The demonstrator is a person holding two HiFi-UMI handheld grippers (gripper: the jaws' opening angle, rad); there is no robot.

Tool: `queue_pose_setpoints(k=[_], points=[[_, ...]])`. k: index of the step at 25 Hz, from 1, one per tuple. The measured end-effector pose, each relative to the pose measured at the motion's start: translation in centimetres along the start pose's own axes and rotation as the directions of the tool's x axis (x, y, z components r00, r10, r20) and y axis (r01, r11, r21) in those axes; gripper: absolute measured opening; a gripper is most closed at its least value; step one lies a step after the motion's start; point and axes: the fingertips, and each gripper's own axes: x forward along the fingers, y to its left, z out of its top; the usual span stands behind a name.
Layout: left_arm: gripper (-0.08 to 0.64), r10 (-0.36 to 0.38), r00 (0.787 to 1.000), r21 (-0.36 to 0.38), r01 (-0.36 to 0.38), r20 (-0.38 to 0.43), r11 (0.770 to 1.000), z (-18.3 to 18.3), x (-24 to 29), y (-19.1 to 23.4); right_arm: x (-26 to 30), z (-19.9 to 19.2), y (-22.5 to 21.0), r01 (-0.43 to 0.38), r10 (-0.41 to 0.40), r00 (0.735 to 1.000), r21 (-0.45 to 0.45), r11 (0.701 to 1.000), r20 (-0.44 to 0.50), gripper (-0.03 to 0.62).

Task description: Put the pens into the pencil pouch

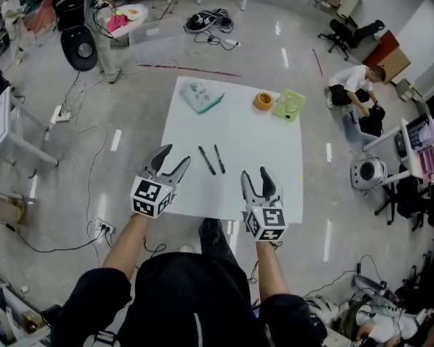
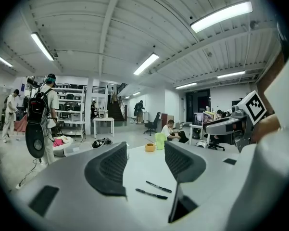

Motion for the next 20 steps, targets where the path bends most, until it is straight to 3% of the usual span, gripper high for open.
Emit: queue_pose_setpoints(k=[11,20], points=[[0.265,0.081,0.997,0.022,-0.081,0.000,0.996,4.3,11.0,3.2,10.1,4.4,-7.6,-0.109,0.109,0.994,-0.004,0.994,-0.001,0.212],[0.264,0.142,0.990,0.026,-0.142,0.006,0.990,5.0,15.4,5.3,15.4,5.4,-10.1,-0.187,0.186,0.982,-0.019,0.982,-0.028,0.207]])
